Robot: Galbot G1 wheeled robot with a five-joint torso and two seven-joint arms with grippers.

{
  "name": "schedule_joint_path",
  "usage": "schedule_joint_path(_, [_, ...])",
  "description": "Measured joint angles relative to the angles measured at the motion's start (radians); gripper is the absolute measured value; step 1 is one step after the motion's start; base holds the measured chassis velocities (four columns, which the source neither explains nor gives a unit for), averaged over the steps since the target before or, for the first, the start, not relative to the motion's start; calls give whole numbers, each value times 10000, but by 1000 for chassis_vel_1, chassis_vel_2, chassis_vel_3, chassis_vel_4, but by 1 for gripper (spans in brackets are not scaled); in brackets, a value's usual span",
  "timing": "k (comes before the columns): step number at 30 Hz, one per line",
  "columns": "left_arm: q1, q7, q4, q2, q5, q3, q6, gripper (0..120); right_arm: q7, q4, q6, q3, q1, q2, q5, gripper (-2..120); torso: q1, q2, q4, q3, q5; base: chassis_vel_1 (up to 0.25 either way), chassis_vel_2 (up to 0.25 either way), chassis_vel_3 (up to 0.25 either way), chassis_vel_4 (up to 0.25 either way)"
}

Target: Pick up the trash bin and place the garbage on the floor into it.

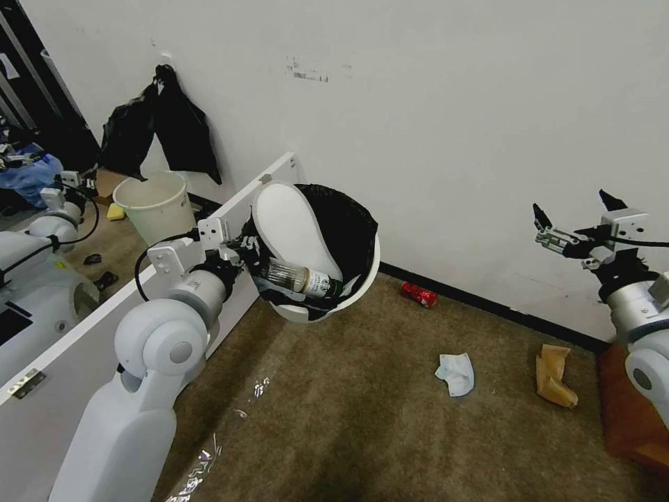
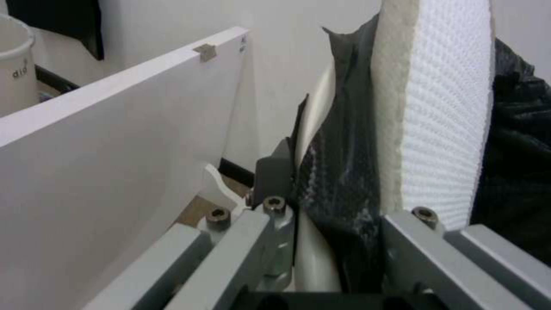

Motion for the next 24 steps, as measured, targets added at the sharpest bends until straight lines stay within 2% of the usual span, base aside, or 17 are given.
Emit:
schedule_joint_path(17, [-132, 13, 48, -25, -9, 1, -17, 4, -85, -33, -190, -63, 63, 19, -104, 100, 0, 0, 0, -2, 0, 0, 0, 0, 0])
schedule_joint_path(24, [-156, 18, 93, -30, -15, -6, -20, 4, -84, -49, -69, -50, 52, 8, -98, 100, -1, 0, -1, -2, 0, -102, 100, 102, -87])
